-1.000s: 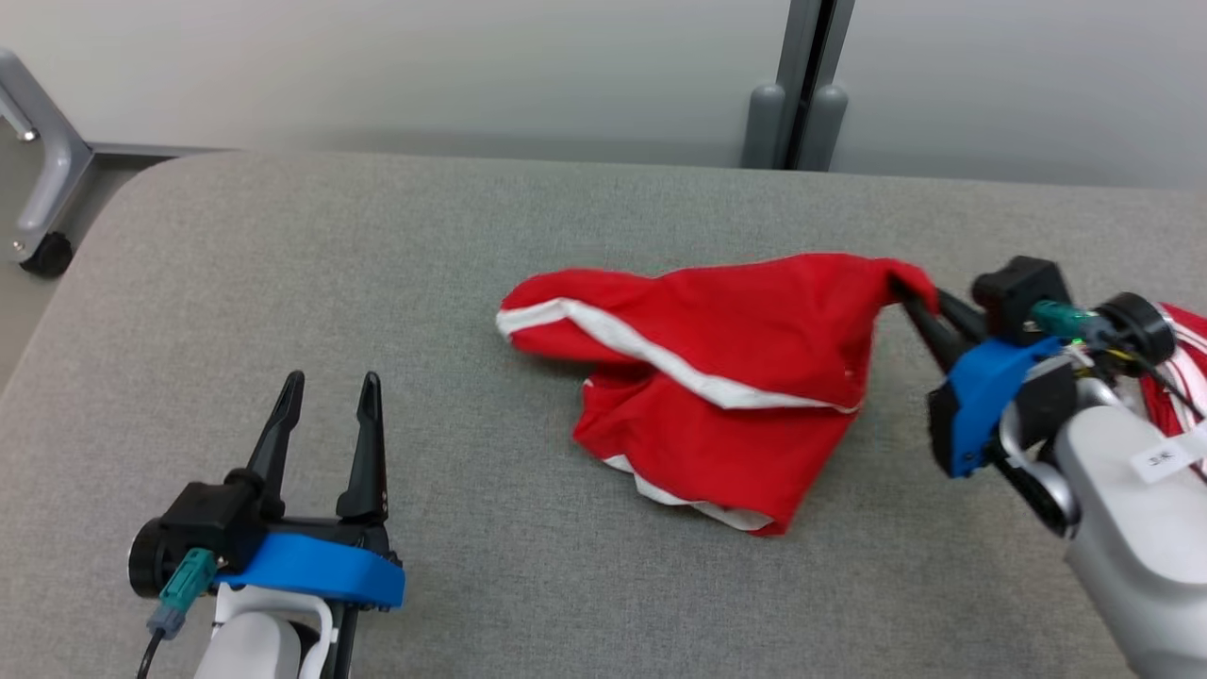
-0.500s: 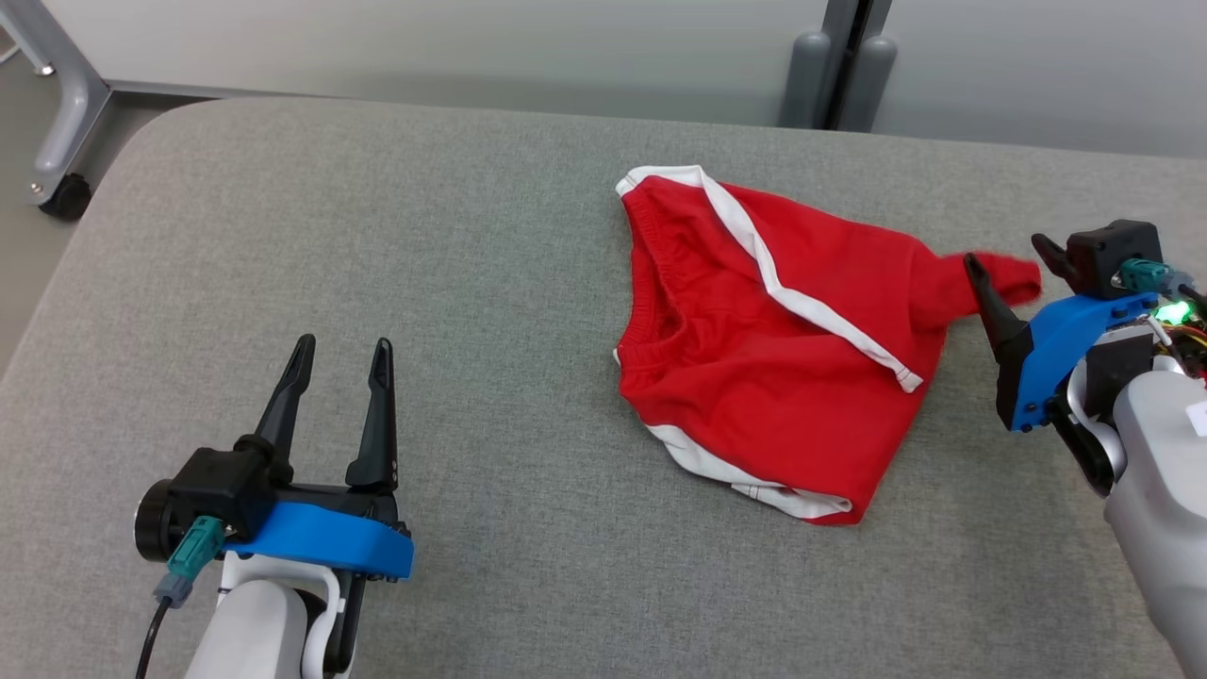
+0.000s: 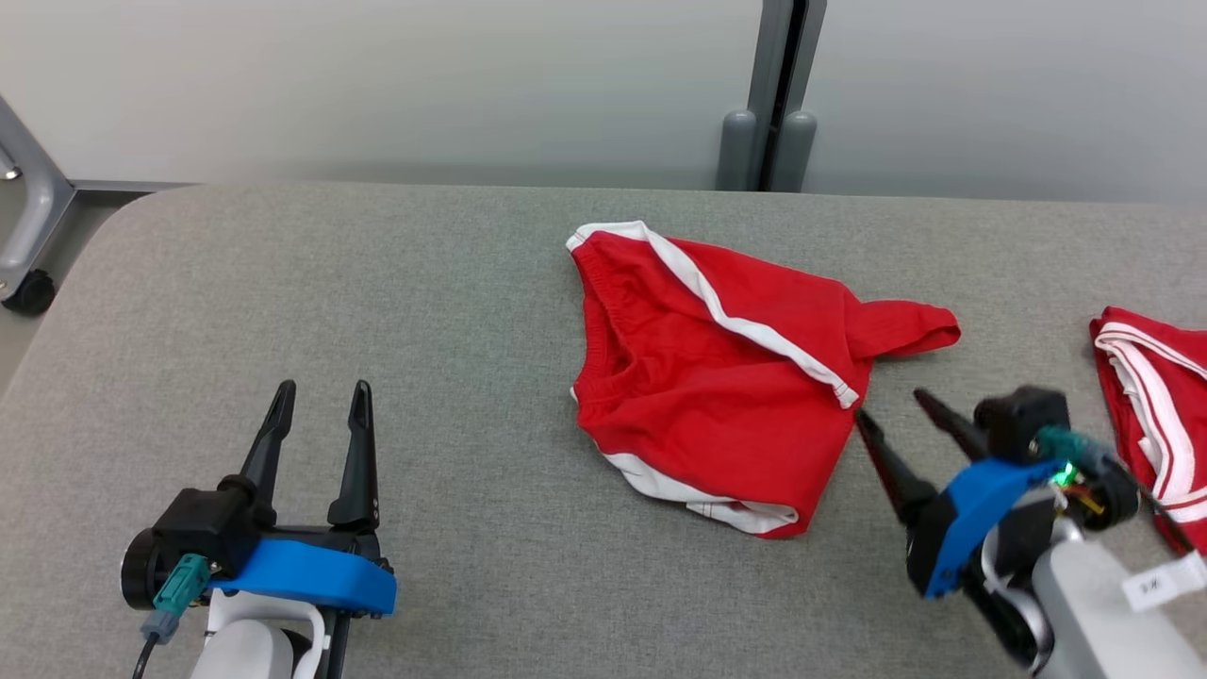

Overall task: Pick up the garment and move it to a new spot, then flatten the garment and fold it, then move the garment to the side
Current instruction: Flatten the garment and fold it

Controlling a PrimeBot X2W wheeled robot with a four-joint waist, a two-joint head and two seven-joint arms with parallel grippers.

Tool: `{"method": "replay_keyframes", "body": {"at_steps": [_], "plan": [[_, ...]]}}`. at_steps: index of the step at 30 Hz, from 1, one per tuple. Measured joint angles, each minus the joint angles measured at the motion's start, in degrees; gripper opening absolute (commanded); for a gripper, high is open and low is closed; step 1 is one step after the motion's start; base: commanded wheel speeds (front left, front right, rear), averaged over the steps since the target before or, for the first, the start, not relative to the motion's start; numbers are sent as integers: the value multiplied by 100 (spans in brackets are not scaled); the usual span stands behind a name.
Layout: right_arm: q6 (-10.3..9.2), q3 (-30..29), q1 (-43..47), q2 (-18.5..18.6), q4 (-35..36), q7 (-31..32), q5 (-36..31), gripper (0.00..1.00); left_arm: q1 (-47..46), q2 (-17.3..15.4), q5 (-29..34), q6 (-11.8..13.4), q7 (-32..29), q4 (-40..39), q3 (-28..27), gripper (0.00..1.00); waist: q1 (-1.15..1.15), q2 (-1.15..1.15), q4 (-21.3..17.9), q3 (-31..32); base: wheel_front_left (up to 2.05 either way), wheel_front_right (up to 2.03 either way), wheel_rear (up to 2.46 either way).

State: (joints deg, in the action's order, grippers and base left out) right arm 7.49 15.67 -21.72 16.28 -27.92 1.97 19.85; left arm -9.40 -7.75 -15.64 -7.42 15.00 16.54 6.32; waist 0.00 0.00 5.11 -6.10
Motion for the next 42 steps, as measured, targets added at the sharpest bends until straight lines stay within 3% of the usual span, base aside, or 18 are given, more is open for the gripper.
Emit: {"method": "replay_keyframes", "body": {"at_steps": [4,9,13,20,23,28,31,35,42], "plan": [[0,-331,688,-233,849,12,-388,100,38,-1,0,0,0,-1,-22,100,0,0,-29,46,0,0,0],[0,-1099,1459,-878,1633,-508,-970,100,113,1,2,0,0,2,-38,100,0,0,-27,84,0,0,0],[0,-1594,1825,-1166,1989,-893,-1258,100,185,0,-1,0,0,30,-35,100,0,0,-59,94,0,0,0],[0,-1796,1953,-1313,2201,-950,-1382,100,226,-20,-40,0,0,76,55,100,0,0,-224,106,0,0,0],[0,-1725,1952,-1323,2242,-912,-1382,100,146,-25,-98,0,-20,175,400,100,0,0,-301,104,0,0,0],[-1,-1663,1952,-1333,2295,-851,-1378,100,-437,-93,-213,-2,-744,506,1378,100,0,0,-411,31,0,0,0],[0,-1593,1942,-1336,2305,-825,-1358,100,-831,-22,-363,-2,-1250,772,1659,100,0,0,-494,-29,0,0,0],[0,-1472,1876,-1338,2307,-818,-1319,100,-1283,82,-512,0,-1952,1246,1788,100,0,0,-675,-136,0,0,0],[0,-1340,1818,-1339,2254,-864,-1258,100,-1739,92,-539,331,-2681,1868,1747,100,0,0,-1015,-290,0,0,0]]}}
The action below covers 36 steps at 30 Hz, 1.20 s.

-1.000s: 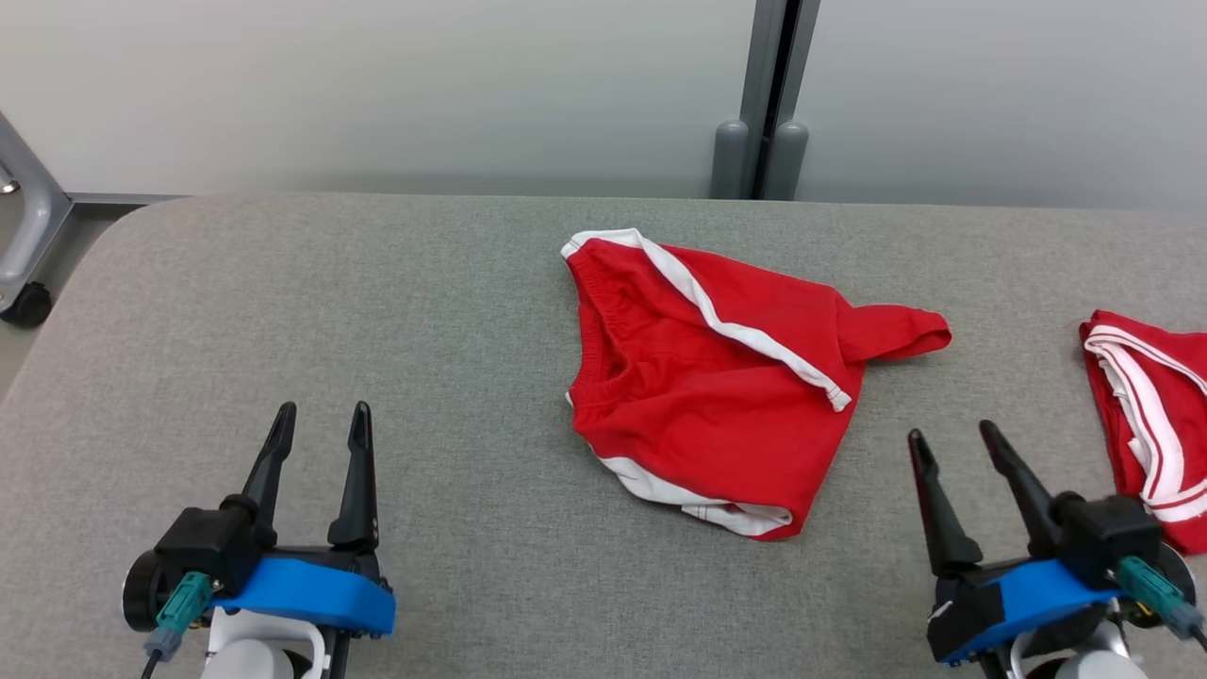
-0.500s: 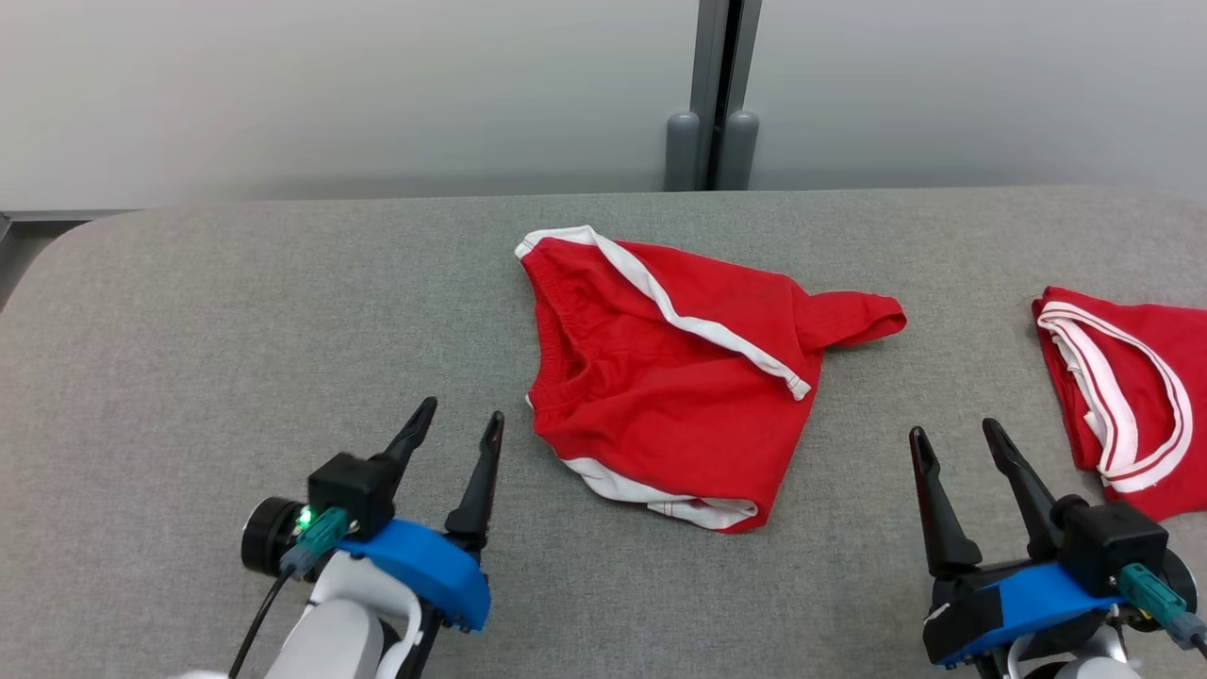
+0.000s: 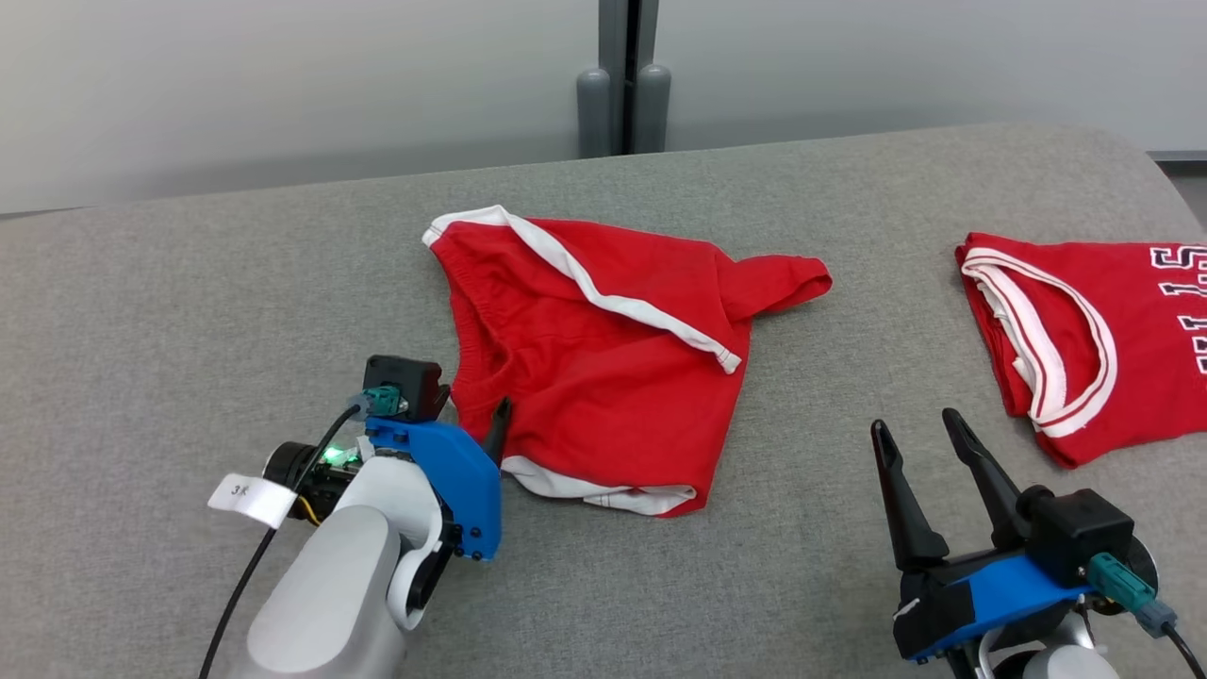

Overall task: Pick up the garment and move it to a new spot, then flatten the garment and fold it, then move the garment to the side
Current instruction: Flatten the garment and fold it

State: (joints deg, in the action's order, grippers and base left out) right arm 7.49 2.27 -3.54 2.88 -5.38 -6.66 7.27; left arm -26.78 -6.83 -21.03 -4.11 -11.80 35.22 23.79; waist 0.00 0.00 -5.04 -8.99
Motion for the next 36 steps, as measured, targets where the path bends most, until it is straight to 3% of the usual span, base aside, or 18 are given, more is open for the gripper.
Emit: {"method": "replay_keyframes", "body": {"at_steps": [10,11,20,24,31,36], "plan": [[0,51,-101,0,-93,-103,96,100,-386,-211,145,-68,-539,411,254,100,0,0,-258,-186,0,0,0],[0,52,-104,0,-100,-107,97,100,-406,-211,141,-101,-588,428,287,0,0,0,-265,-196,0,0,0],[0,-51,-135,-1,-116,-125,113,100,-355,-120,-369,-235,-213,122,144,0,0,0,-71,-189,0,0,0],[0,-110,-122,-2,-77,-113,110,100,181,-141,-809,-244,-73,-804,-126,0,0,0,165,-112,0,0,0],[0,-179,-87,-3,-42,-99,97,100,1129,-276,-1429,-93,-396,-2963,-455,0,0,0,476,-38,0,0,0],[0,-197,-88,-3,-43,-100,115,100,1226,-238,-1525,7,-702,-4067,-348,0,0,0,600,-4,0,0,0]]}}
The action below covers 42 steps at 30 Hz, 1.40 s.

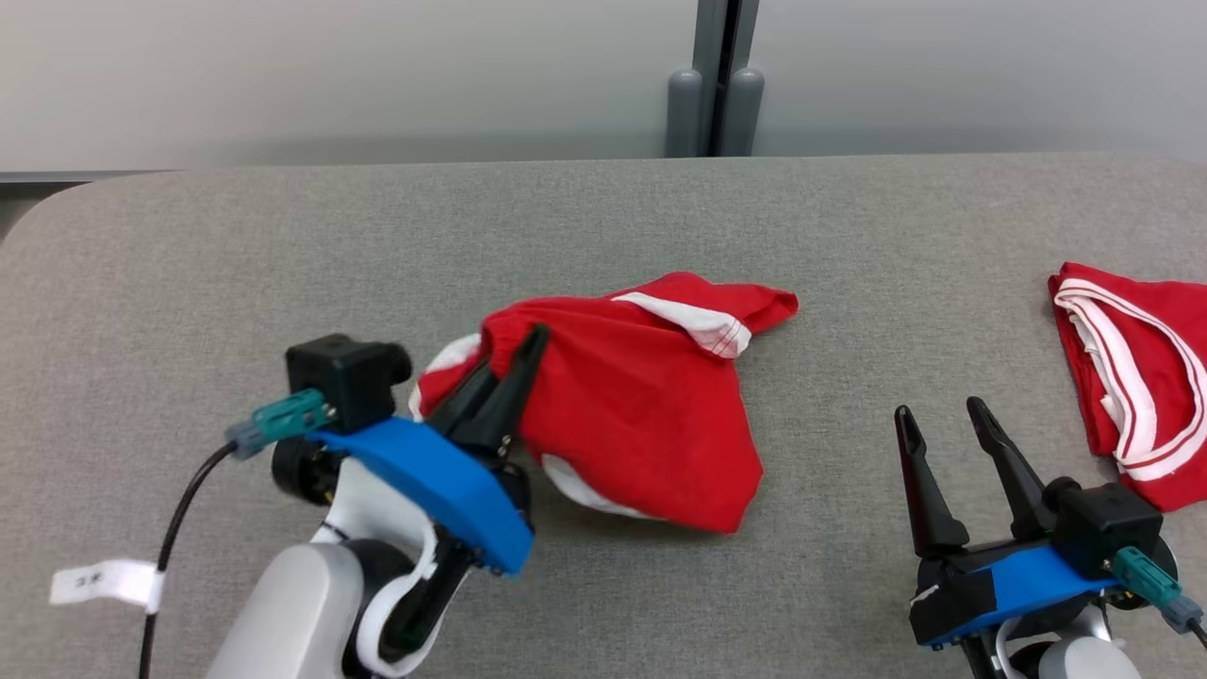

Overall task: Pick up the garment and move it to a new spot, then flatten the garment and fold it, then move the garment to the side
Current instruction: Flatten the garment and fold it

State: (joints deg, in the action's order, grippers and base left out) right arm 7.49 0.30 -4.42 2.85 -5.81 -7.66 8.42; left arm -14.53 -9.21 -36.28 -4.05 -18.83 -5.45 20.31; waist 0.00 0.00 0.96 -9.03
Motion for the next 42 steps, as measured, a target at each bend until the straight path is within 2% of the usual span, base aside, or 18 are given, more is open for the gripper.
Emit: {"method": "replay_keyframes", "body": {"at_steps": [5,10,14,17,22,24,28,32,38,39,40,42], "plan": [[0,60,-20,-1,-23,1,33,100,-795,279,207,56,-129,140,268,0,0,0,-1,20,0,0,0],[0,163,-101,-1,-94,-30,87,100,-1782,552,238,115,263,802,453,0,0,0,-152,6,0,0,0],[0,154,-98,0,-169,-92,120,100,-2287,617,-417,100,777,999,673,0,0,0,-281,23,0,0,0],[0,158,-96,0,-211,-105,125,100,-2531,634,-977,186,1302,994,878,0,0,0,-324,12,0,0,0],[0,140,-89,0,-224,-148,134,100,-2287,633,-1459,363,1602,1378,924,0,0,0,-283,-23,0,0,0],[0,169,-91,0,-227,-148,135,100,-1977,555,-1607,438,1608,1566,787,0,0,0,-242,-41,0,0,0],[0,216,-103,0,-227,-151,143,100,-1285,42,-1605,694,1702,2026,532,0,0,0,-154,-81,0,0,0],[0,281,-132,-1,-218,-147,140,100,-1027,-470,-1170,923,2085,2704,419,0,0,0,-82,-154,0,0,0],[0,433,-265,-2,-176,-99,132,100,-1366,-677,-620,1101,2816,3651,404,0,0,0,-90,-315,0,0,0],[0,464,-276,-2,-174,-98,132,100,-1465,-686,-525,1114,2898,3806,424,21,0,0,-109,-341,0,0,0],[0,486,-288,-2,-177,-97,133,100,-1535,-683,-467,1120,2956,3960,441,100,0,0,-135,-361,0,0,0],[0,498,-340,-2,-180,-92,133,100,-1635,-644,-449,1112,2969,4250,459,100,0,0,-184,-386,0,0,0]]}}
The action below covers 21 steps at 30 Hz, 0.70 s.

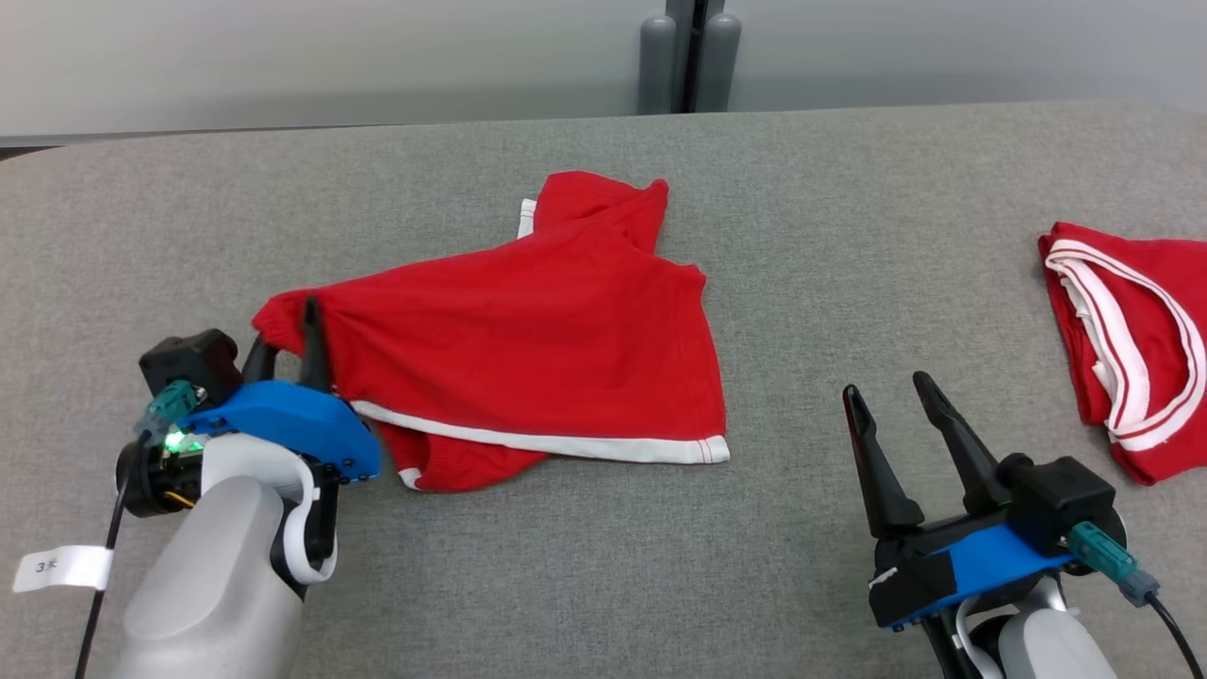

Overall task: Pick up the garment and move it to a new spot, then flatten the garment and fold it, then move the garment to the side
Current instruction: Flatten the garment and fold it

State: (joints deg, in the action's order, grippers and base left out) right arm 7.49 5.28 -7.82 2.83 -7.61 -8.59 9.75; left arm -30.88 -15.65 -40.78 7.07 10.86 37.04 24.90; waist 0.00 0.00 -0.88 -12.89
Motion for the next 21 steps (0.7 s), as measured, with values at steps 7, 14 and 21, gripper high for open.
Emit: {"method": "replay_keyframes", "body": {"at_steps": [7,14,21], "plan": [[0,-159,2,0,10,1,-10,100,-41,233,-259,-261,94,431,-42,100,0,0,-79,66,0,0,0],[0,-409,152,2,82,94,-62,100,654,170,-361,-571,230,54,-19,100,0,0,-13,355,0,0,0],[0,-536,289,1,149,198,-87,100,1223,-113,-181,-501,341,-575,-15,100,0,0,117,632,0,0,0]]}}
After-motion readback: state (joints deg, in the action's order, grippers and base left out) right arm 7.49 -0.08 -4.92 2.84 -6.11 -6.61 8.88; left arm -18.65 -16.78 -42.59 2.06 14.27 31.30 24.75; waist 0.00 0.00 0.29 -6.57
